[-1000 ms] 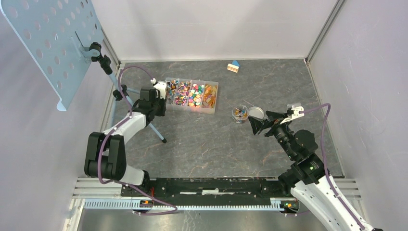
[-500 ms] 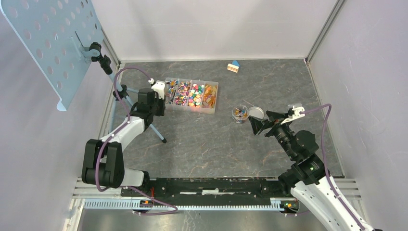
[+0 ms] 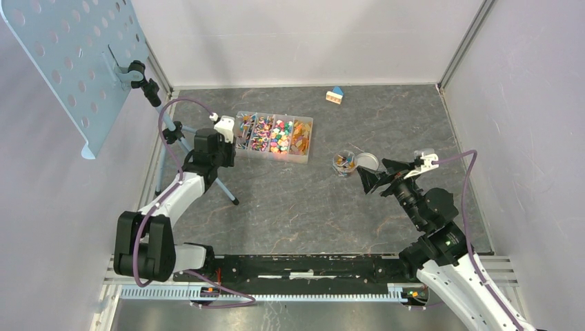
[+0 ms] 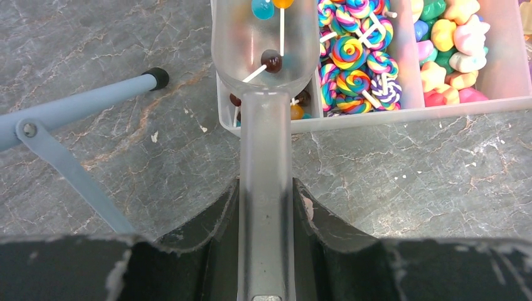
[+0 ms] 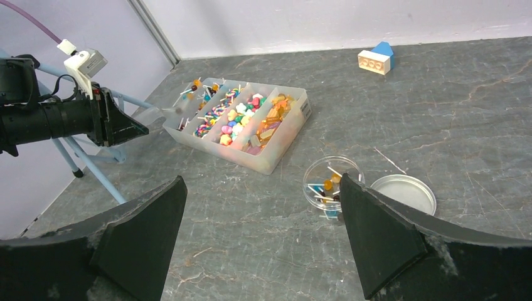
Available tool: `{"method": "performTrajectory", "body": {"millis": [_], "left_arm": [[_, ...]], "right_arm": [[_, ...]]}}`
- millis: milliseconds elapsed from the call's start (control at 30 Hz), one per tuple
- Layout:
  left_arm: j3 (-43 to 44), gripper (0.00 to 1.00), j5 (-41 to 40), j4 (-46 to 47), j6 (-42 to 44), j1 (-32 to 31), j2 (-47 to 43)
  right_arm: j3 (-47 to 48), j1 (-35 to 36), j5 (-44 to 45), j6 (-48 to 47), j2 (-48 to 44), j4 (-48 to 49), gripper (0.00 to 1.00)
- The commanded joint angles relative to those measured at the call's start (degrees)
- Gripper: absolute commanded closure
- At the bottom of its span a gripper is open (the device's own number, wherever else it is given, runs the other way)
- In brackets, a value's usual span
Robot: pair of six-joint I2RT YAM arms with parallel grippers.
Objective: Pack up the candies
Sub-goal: Scoop the fake candies from the storage box.
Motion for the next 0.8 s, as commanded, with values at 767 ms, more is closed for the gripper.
{"method": "performTrajectory", "body": {"millis": [767], "left_arm": [[-0.61,0.98,-0.24,0.19,2.44,-2.00,-16.36]], "right_arm": [[2.50,-0.22,-0.36,0.73,-3.05,-1.74,0.02]]}}
